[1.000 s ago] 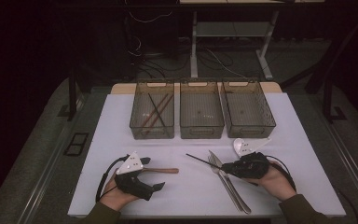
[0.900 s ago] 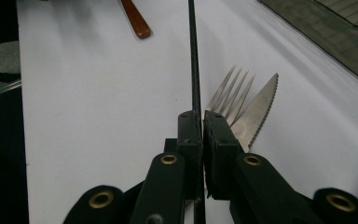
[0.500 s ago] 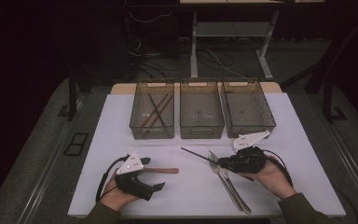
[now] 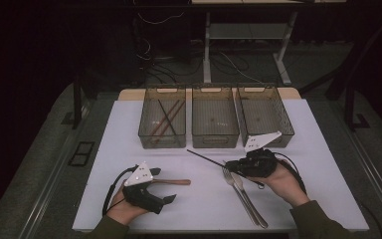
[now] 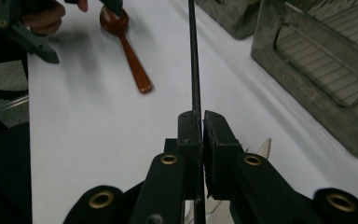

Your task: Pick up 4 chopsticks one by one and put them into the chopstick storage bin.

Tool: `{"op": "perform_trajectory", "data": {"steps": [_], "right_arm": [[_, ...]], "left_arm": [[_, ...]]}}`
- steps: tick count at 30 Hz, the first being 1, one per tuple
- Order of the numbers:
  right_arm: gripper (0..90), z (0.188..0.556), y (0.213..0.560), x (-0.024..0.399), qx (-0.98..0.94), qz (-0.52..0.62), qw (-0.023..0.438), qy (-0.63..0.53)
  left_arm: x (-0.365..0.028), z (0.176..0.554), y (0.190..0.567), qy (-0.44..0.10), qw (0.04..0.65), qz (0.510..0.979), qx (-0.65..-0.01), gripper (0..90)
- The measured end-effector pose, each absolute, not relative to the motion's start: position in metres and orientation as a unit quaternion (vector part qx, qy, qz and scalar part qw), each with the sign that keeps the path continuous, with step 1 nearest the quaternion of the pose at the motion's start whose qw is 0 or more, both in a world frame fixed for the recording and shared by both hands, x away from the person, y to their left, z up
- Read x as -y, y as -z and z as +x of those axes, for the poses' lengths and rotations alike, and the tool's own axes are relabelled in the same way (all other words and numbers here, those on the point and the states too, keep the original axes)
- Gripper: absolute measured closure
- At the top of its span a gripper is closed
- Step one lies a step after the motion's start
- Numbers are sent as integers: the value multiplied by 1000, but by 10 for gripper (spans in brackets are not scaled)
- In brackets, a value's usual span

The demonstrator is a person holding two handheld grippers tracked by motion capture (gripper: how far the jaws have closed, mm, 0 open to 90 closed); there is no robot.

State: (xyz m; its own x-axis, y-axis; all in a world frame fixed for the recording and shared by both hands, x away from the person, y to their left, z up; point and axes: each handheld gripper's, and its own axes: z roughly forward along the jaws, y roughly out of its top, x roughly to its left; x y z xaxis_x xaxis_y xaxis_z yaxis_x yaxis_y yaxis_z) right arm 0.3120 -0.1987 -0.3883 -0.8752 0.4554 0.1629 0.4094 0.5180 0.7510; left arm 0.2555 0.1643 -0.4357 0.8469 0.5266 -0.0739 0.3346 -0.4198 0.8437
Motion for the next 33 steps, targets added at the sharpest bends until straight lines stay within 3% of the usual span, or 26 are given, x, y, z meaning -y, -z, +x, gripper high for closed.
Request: {"op": "perform_trajectory", "data": {"steps": [33], "right_arm": [[851, 359, 358, 146, -865, 249, 42, -435]], "left_arm": [[-164, 255, 436, -98, 482, 831, -260, 0]]}}
